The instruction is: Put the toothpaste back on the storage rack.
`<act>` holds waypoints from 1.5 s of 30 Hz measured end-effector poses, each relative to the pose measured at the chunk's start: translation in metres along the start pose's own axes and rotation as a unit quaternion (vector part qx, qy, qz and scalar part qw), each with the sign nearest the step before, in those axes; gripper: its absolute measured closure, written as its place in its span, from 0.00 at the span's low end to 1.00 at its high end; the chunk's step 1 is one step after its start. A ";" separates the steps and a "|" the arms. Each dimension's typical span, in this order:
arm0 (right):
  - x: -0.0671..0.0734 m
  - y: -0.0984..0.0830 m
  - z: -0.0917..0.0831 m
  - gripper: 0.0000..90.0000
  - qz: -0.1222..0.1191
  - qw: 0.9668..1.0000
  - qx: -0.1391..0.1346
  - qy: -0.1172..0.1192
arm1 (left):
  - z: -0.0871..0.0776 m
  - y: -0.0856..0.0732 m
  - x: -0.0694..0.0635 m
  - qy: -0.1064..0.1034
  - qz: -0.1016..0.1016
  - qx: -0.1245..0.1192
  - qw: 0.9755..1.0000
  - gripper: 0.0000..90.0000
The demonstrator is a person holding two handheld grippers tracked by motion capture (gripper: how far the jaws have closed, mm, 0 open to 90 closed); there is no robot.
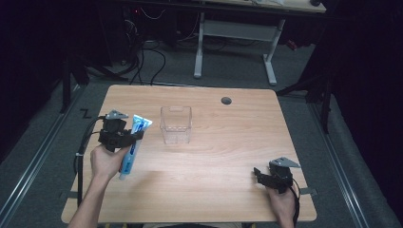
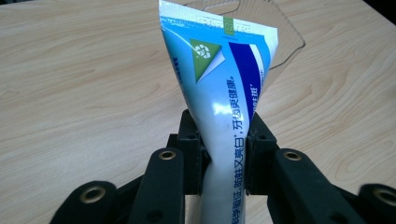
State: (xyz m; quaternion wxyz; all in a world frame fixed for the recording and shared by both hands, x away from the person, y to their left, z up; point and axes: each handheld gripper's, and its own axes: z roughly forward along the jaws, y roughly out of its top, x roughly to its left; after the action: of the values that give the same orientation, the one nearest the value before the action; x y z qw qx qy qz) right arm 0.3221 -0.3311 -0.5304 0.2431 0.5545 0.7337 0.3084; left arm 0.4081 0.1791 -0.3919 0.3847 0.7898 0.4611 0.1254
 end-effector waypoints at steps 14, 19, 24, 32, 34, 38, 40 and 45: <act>0.000 0.000 0.000 0.32 -0.001 1.000 0.000 0.000 | 0.012 0.029 -0.020 -0.016 0.023 -0.002 1.000 0.82; 0.000 0.000 0.000 0.32 0.001 1.000 0.000 0.000 | 0.014 0.041 -0.027 -0.026 0.030 -0.014 0.999 0.82; 0.000 0.000 0.000 0.32 -0.001 1.000 0.000 0.001 | 0.015 0.053 -0.033 -0.034 0.035 -0.027 0.998 0.82; 0.000 0.000 0.000 0.32 0.000 1.000 0.000 0.000 | 0.020 0.072 -0.041 -0.037 0.048 -0.038 0.997 0.82; 0.000 0.000 0.000 0.32 -0.001 1.000 0.000 0.001 | 0.021 0.079 -0.044 -0.036 0.052 -0.044 0.997 0.82; 0.000 0.000 0.000 0.32 0.000 1.000 0.000 0.000 | 0.025 0.089 -0.049 -0.039 0.058 -0.055 0.996 0.82; 0.000 0.000 0.000 0.32 0.000 1.000 0.000 0.000 | 0.028 0.093 -0.051 -0.041 0.058 -0.061 0.996 0.82; 0.000 0.000 0.000 0.32 0.000 1.000 0.000 0.000 | 0.034 0.100 -0.055 -0.030 0.056 -0.083 0.995 0.82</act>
State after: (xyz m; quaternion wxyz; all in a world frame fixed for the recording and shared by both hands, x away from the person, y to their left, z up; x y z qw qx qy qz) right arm 0.3219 -0.3311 -0.5305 0.2438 0.5542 0.7337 0.3084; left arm 0.4602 0.0889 -0.3341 0.4547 0.7832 0.3922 0.1613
